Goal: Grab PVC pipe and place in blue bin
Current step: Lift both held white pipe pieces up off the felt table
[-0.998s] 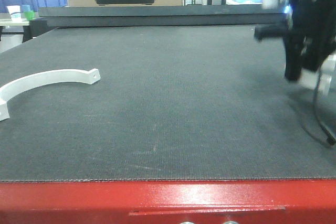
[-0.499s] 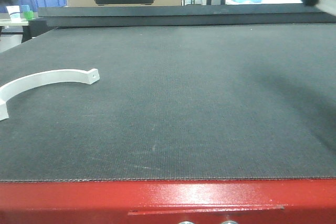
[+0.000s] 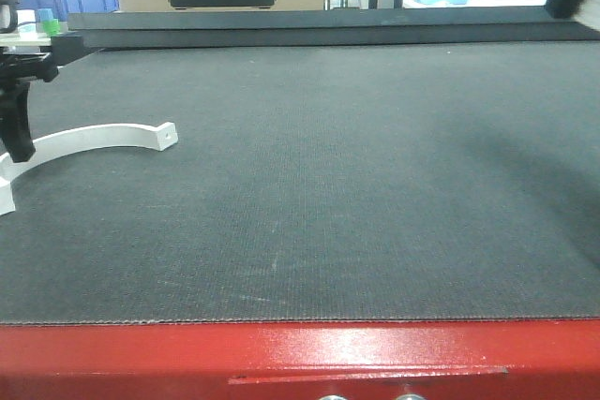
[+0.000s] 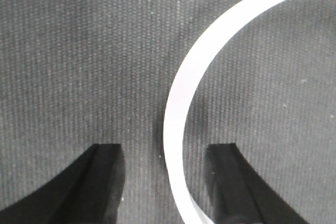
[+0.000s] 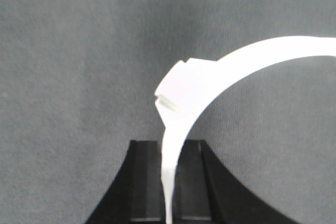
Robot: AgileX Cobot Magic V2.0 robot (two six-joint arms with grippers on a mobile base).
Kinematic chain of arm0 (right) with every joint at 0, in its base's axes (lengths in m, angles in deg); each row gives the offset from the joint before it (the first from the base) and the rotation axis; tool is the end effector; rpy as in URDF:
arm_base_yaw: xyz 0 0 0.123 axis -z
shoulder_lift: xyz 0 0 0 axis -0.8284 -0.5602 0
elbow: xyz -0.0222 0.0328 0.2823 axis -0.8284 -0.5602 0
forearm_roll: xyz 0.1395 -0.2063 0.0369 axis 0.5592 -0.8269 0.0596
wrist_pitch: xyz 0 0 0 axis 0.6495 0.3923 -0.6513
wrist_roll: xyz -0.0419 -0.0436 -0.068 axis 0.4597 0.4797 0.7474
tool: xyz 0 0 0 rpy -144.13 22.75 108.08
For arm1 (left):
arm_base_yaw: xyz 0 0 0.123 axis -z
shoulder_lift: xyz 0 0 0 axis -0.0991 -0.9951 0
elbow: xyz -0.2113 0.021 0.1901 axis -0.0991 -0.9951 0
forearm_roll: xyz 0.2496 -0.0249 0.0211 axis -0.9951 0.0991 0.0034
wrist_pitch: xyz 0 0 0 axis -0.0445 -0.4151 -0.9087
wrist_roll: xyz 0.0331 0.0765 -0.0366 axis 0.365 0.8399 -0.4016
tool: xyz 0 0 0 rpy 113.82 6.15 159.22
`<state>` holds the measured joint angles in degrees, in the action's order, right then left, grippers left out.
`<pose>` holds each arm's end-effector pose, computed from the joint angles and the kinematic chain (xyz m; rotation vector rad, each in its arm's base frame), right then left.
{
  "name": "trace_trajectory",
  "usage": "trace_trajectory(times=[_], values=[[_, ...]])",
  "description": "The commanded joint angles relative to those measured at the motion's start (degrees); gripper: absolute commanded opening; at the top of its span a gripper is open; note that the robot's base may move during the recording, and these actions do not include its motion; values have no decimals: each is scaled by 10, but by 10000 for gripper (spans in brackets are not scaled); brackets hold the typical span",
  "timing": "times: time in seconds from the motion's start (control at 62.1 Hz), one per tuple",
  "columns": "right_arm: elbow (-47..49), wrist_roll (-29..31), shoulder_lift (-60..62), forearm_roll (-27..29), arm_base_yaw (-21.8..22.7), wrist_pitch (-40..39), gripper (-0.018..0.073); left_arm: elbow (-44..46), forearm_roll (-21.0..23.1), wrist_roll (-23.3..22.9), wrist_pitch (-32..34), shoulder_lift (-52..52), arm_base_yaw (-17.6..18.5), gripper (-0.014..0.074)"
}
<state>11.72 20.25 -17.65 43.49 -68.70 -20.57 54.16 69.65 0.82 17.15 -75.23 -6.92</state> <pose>0.3264 0.0780 0.3316 -0.1940 2.7318 0.1474 0.3906 0.0026 0.2175 -0.0503 2.9251 -0.0918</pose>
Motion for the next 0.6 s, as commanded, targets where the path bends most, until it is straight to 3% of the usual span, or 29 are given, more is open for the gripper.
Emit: trace_trajectory(times=[0.0,0.354,0.451,0.58], values=[[-10,6,7,-7,0,-7,-168,6,1,2,8,-4,0,285],[-14,6,7,-7,0,-15,-168,6,6,2,2,-36,7,265],[-14,6,7,-7,0,-15,-168,7,6,2,2,-36,12,187],[-14,6,7,-7,0,-16,-168,7,6,2,-3,-36,15,-23]])
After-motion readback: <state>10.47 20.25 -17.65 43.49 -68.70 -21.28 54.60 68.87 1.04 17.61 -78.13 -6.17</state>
